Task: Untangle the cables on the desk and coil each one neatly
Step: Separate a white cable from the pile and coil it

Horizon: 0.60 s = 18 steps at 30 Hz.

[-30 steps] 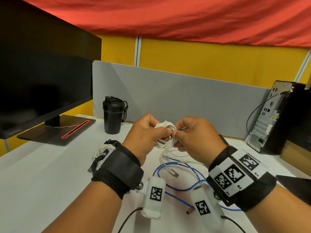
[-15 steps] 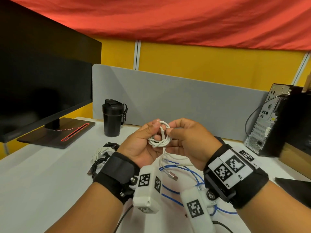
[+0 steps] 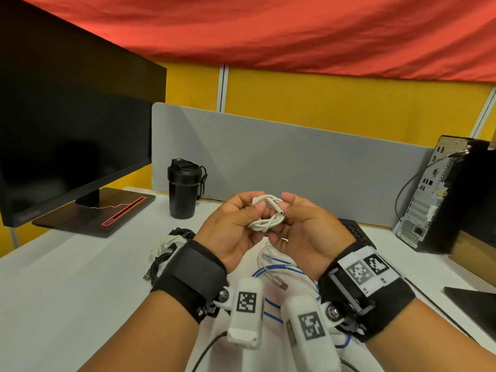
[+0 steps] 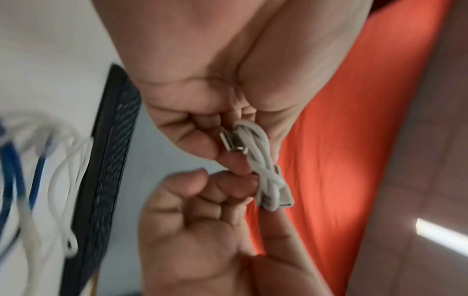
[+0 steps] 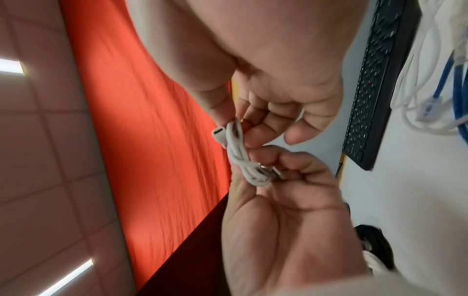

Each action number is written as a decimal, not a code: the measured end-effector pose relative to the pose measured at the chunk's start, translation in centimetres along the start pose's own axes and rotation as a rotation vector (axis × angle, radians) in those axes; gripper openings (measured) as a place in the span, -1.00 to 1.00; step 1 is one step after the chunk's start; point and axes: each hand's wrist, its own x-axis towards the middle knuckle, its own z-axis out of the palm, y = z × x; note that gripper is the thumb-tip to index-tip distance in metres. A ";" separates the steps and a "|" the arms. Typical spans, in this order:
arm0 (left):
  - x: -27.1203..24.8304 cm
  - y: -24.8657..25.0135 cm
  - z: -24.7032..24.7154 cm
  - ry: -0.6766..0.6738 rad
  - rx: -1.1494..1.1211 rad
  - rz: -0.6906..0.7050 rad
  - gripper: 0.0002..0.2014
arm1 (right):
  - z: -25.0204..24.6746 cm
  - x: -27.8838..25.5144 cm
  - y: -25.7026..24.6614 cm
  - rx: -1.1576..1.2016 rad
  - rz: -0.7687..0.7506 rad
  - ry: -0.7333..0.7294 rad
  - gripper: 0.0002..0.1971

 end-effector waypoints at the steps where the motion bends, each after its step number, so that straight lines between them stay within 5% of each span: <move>1: 0.0 0.1 -0.2 -0.001 0.112 0.013 -0.73 | -0.1 0.0 0.0 -0.039 -0.013 0.020 -0.80; 4: 0.3 0.6 -0.6 0.050 0.424 0.069 -0.78 | -0.2 -0.1 0.0 -0.299 -0.088 0.083 -0.87; 6: 0.4 0.9 -0.7 0.118 0.444 0.117 -0.92 | -0.3 -0.4 -0.1 -0.368 -0.106 0.075 -0.92; 9: 0.5 0.8 -0.8 0.217 0.465 0.166 -0.80 | -0.3 -1.0 -0.7 -0.361 -0.102 -0.007 -0.80; 14: 0.3 0.7 -0.5 0.158 0.459 0.114 -0.80 | 0.0 -0.5 -0.9 -0.718 -0.347 0.120 -0.95; 18: -0.3 1.7 -0.8 0.014 0.584 -0.010 -0.93 | -1.0 0.4 -0.8 -0.626 -0.301 0.170 -0.91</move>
